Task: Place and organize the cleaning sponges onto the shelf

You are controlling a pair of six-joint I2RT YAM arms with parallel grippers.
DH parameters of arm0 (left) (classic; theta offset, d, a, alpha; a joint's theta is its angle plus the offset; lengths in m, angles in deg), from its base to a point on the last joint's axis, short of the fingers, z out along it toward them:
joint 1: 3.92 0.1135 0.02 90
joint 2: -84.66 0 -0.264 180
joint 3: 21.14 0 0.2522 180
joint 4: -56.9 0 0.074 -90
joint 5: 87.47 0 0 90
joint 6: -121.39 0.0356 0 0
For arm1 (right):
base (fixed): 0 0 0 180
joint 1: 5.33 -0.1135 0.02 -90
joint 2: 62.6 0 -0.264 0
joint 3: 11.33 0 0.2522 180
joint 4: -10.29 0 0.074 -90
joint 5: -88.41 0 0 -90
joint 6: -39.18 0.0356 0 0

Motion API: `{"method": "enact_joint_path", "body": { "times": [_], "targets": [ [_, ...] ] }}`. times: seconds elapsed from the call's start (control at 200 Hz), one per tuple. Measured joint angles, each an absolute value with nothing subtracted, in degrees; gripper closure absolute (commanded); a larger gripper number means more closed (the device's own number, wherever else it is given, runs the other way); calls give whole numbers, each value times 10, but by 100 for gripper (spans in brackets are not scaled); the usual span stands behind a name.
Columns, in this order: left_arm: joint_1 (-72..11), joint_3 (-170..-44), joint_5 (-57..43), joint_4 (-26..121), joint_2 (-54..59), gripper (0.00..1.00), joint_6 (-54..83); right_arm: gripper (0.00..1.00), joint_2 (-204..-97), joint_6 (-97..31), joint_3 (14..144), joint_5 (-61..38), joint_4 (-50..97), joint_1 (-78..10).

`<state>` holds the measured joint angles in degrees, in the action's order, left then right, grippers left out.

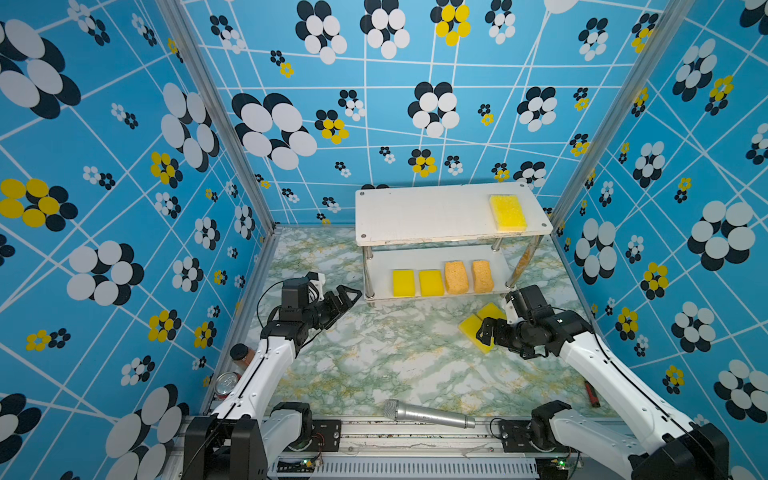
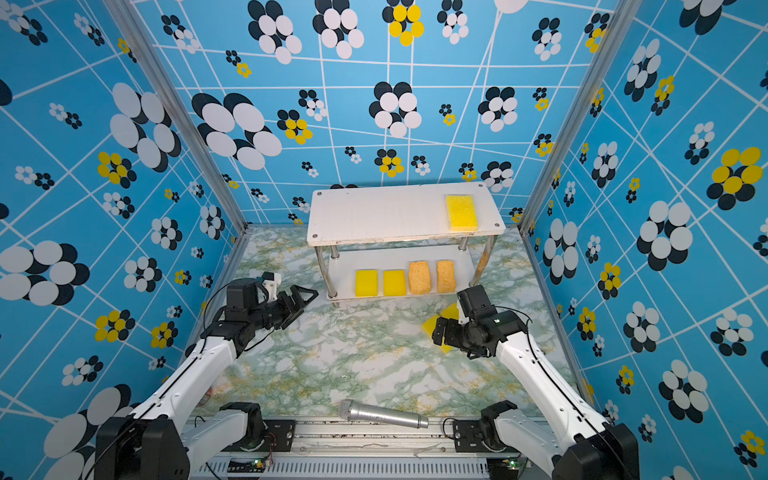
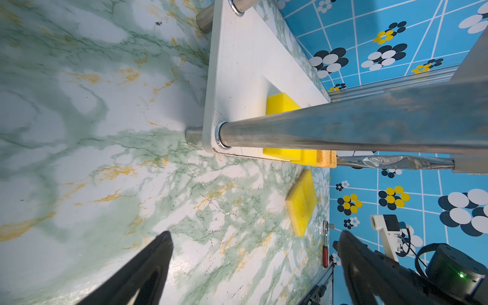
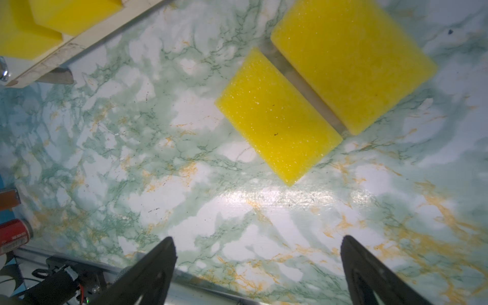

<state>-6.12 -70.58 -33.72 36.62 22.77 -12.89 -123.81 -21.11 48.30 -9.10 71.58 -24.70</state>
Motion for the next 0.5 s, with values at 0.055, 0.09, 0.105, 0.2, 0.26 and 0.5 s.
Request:
{"method": "enact_joint_path", "body": {
  "times": [0.055,0.09,0.105,0.2,0.26,0.5],
  "targets": [
    [-61,-706,-337,364,230,1,-129,1,-1255,-205,479,-84,707,-251],
    [-61,-706,-337,362,232,1,-128,1,-1265,-201,478,-80,703,-253],
    [-61,-706,-337,362,233,1,-128,1,-1268,-200,478,-78,702,-254],
    [-61,-706,-337,357,235,1,-125,1,-1287,-194,477,-65,691,-259],
    [-61,-706,-337,356,235,1,-124,1,-1293,-190,474,-59,681,-261],
    [-59,-706,-337,354,235,1,-122,1,-1327,-186,474,-33,664,-262]
  ]
}}
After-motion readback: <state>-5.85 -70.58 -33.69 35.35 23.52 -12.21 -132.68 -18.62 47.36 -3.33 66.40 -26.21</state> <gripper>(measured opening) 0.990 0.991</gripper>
